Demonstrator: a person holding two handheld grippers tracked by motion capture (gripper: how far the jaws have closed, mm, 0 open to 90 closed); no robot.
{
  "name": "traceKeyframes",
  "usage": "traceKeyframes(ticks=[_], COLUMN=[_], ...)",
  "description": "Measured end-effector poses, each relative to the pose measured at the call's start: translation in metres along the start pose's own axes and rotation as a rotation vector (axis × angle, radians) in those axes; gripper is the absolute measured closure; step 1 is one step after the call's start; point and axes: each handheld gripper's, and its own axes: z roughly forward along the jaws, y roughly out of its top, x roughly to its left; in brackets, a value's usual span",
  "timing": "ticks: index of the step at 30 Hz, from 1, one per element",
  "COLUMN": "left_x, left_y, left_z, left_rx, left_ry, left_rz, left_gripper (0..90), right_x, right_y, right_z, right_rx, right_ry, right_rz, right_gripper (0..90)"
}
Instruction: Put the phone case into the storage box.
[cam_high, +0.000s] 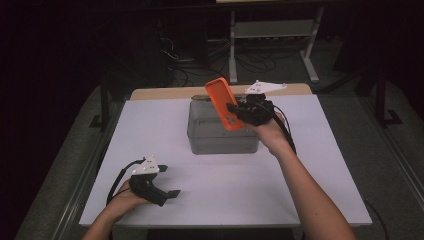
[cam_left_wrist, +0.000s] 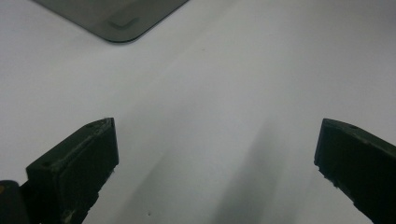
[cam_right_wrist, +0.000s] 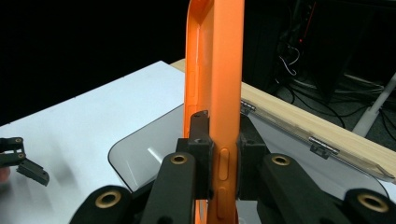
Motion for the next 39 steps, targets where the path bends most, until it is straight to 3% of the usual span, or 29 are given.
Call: traceKeyframes(ticks=[13,39], left_x=[0.0,-0.001], left_y=[0.0,0.0], left_z=[0.001,0.001], left_rx=[0.001,0.003], left_ry=[-0.005,-0.014], left_rz=[-0.001,-0.002], left_gripper=[0.0,0.0], right_x=[-0.005,-0.007], right_y=[0.004,0.004], right_z=[0.008,0.041], right_rx=[0.082,0.322], right_ry=[-0.01,-0.029], right_rz=[-0.04,-0.1], right_gripper=[79.0,78.9])
